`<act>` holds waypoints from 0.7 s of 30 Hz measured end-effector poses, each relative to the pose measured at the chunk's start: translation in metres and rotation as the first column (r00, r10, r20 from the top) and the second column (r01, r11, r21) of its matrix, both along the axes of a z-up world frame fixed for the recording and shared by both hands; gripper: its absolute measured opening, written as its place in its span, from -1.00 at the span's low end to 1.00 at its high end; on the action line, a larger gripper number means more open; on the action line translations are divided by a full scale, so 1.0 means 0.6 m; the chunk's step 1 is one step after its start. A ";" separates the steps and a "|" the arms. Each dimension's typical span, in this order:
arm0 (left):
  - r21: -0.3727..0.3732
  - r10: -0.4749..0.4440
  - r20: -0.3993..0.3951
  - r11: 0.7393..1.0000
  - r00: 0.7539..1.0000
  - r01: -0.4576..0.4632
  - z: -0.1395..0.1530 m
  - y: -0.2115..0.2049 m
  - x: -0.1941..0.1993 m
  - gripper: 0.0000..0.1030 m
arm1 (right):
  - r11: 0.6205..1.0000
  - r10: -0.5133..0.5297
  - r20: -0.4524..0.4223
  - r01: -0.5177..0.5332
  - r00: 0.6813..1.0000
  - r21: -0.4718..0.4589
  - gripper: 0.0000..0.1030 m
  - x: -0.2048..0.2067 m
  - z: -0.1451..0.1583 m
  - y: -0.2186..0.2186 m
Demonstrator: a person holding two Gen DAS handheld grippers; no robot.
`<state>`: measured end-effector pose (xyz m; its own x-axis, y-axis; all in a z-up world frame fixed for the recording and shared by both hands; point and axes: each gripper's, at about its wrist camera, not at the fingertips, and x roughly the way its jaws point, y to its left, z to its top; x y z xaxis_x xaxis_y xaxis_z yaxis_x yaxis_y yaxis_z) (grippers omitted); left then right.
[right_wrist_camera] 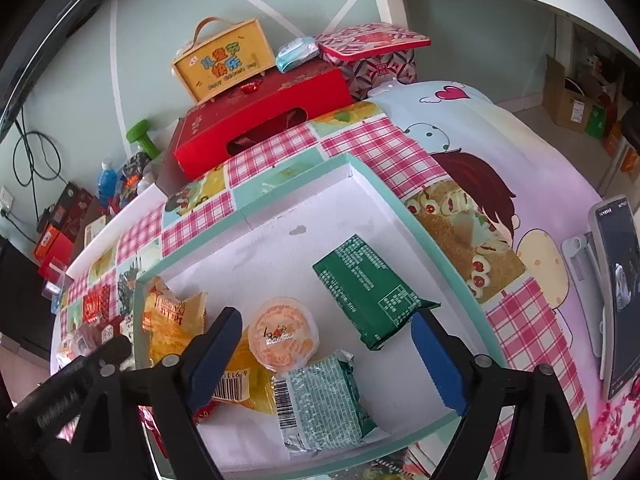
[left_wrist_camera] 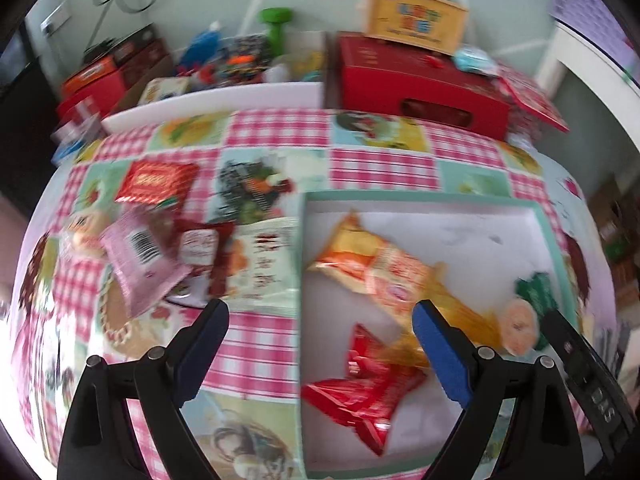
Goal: Organize snacks
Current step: 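Move both open tools back over the snack pile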
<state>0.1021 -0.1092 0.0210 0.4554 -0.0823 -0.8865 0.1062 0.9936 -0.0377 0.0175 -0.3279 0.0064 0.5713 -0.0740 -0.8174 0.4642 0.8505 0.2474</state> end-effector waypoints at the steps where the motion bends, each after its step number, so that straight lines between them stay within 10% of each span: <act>1: 0.006 0.024 0.000 1.000 1.000 -0.024 -0.002 0.010 0.002 0.81 | 1.000 0.010 -0.003 -0.010 1.000 -0.005 0.73 0.002 0.000 0.005; 21: 0.050 0.116 -0.018 0.992 0.993 -0.115 -0.023 0.071 0.015 0.81 | 0.991 0.108 -0.026 -0.110 0.994 -0.076 1.00 0.024 -0.001 0.072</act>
<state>0.1110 -0.0667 0.0074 0.4410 0.0131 -0.8974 -0.0093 0.9999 0.0100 0.0320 -0.2849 0.0058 0.5613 -0.0759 -0.8241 0.3722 0.9125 0.1695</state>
